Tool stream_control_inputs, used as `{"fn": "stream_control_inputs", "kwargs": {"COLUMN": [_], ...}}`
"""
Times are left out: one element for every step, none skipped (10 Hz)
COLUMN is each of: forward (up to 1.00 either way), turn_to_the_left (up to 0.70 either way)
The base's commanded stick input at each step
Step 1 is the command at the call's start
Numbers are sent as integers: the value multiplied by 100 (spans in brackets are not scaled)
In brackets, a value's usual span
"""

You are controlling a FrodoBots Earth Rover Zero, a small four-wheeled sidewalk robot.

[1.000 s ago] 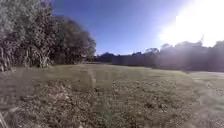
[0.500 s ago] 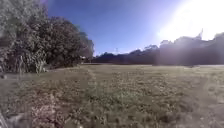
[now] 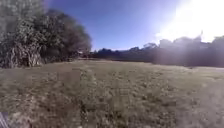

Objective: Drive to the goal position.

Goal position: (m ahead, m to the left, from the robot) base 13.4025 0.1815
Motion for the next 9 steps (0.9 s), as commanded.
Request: {"fn": "stream_control_inputs", "kwargs": {"forward": [100,100,100,100,100,100,100,100,100], "turn_to_the_left": [3,29,37,17,9,0,0,2,2]}}
